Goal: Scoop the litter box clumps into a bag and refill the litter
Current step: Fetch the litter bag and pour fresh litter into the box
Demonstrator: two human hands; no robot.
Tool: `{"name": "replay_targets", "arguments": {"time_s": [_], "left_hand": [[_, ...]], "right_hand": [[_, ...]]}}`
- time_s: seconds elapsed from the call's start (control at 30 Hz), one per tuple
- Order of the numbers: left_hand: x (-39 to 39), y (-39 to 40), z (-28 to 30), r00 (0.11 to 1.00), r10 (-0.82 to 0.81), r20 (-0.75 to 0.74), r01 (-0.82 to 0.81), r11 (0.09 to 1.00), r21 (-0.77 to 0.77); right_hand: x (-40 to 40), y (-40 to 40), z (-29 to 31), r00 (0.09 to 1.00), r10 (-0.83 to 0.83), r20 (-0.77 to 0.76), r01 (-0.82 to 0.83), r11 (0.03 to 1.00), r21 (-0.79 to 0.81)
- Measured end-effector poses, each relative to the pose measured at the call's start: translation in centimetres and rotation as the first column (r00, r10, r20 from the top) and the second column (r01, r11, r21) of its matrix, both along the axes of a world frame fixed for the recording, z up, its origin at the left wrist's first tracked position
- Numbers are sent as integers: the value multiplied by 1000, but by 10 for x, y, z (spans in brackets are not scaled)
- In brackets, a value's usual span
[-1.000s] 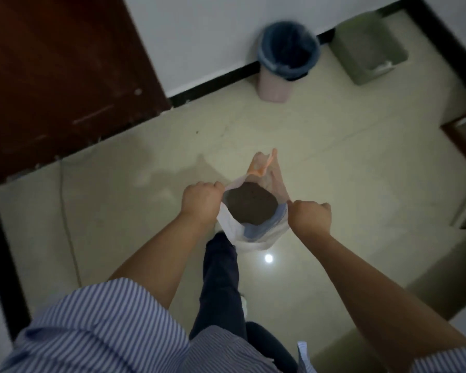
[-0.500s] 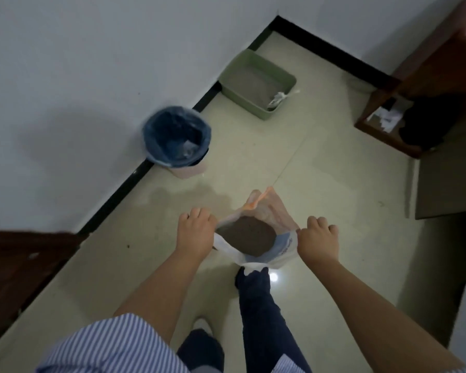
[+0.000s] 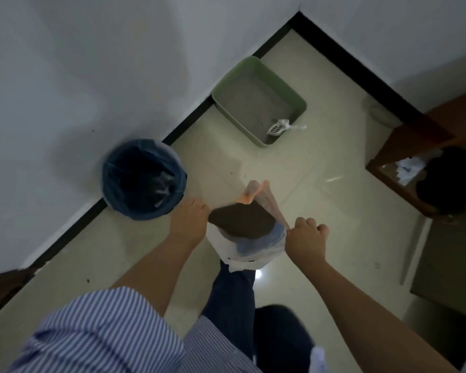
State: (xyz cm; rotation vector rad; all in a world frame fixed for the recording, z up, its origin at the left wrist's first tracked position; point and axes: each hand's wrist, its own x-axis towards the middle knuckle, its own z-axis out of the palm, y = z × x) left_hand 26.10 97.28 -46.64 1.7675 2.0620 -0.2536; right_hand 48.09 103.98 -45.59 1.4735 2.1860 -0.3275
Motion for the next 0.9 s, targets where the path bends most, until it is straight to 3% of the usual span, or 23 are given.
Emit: {"name": "replay_targets", "arguments": {"time_s": [0.1,0.17,0.27,0.37,0.4,0.53,0.67,0.73,0.8,0.9], "left_hand": [[-8,53,-14,996,86,-2,-86,995,49],[-9,85,-27,997,74,-34,-77,994,-82],[-14,135,-55,991,136,-13,-135,962,-239],[-16,165,-85,973,229,-25,-231,967,-110],[-17,175,-95,969,245,-34,-248,965,-84],[-17,208,-113,949,310,-51,-308,885,-348],[-11,232,-125,906,410,-108,-417,816,-400],[-10,245,-132,886,450,-112,-456,800,-390],[-11,255,-140,884,446,-140,-466,827,-315],[-10,266,-153,838,533,-117,-529,742,-412]], "right_hand": [[-3,52,-28,998,-27,59,31,996,-80],[-10,86,-45,993,-27,117,46,986,-163],[-22,140,-74,995,-29,91,44,985,-166],[-28,186,-97,996,-60,70,72,979,-189],[-30,203,-106,997,-40,73,53,981,-188],[-43,261,-130,998,64,19,-59,976,-212],[-58,299,-148,982,177,-61,-184,974,-136],[-62,311,-157,985,169,-39,-173,961,-215],[-61,321,-170,979,174,-110,-194,956,-220],[-69,334,-188,954,224,-200,-280,902,-327]]}}
